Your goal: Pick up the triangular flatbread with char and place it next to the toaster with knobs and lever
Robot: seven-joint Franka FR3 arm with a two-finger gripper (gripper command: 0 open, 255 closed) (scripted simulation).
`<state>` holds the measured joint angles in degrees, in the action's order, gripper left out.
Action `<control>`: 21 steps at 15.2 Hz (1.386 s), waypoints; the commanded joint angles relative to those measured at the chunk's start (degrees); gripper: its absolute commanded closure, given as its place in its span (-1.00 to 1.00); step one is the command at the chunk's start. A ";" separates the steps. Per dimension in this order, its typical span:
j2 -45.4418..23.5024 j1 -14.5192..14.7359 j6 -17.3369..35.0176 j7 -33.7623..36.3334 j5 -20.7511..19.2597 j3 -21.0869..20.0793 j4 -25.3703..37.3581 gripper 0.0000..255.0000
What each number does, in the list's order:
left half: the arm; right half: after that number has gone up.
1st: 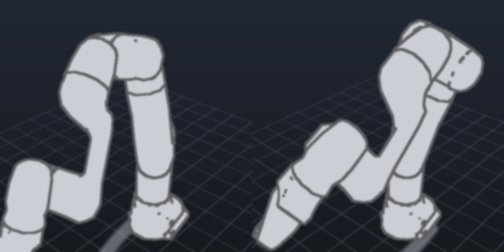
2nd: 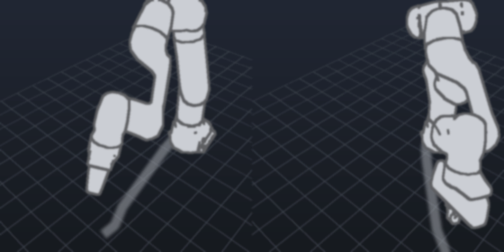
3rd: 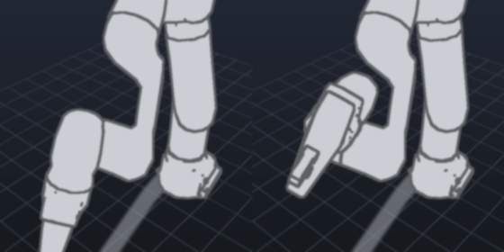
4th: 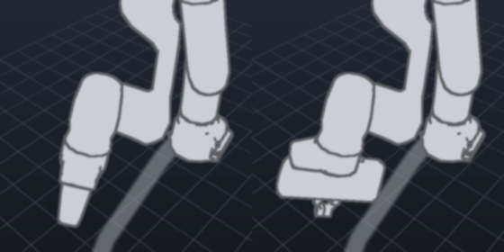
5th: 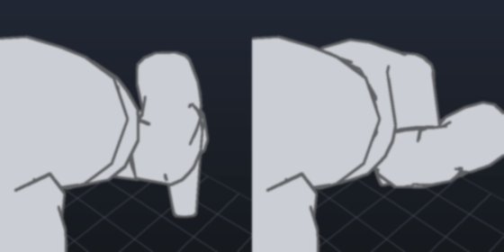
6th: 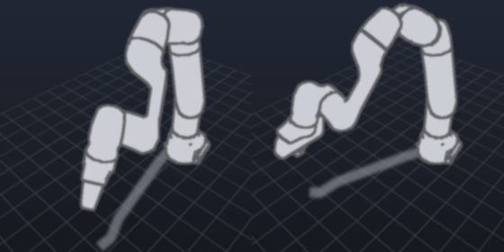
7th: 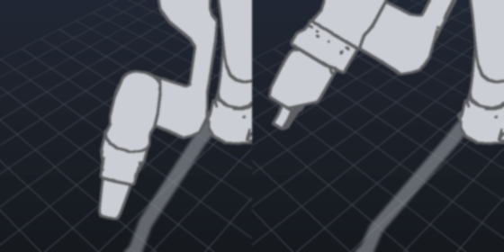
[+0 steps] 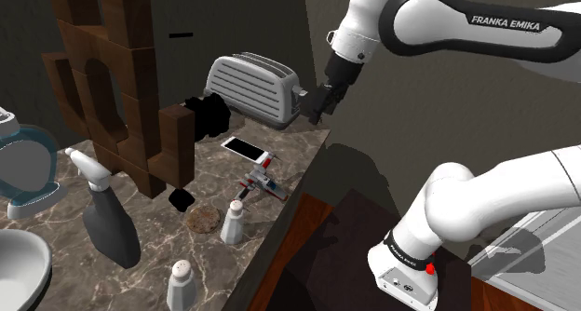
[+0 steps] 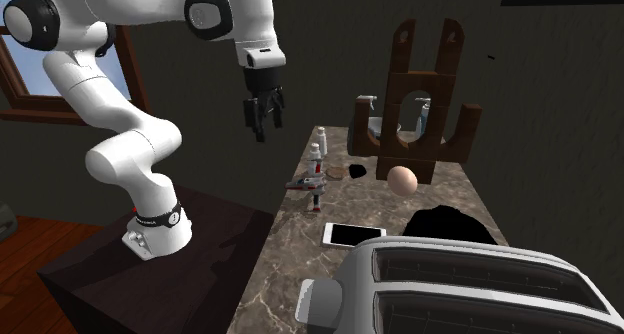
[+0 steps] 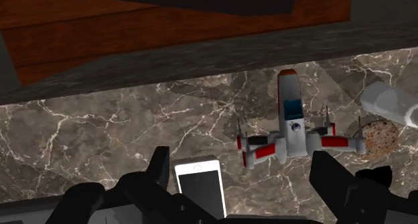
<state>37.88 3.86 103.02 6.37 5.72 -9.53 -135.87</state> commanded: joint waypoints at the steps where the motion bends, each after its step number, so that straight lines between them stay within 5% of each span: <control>1: -2.13 0.48 3.40 2.77 0.66 -2.56 -0.70 -1.00; 12: -19.02 0.55 18.26 19.28 -2.00 -16.45 3.14 -1.00; 21: -39.70 0.31 24.90 38.75 -17.46 -25.36 13.99 -1.00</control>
<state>0.44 4.07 127.30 42.94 -9.55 -34.42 -122.98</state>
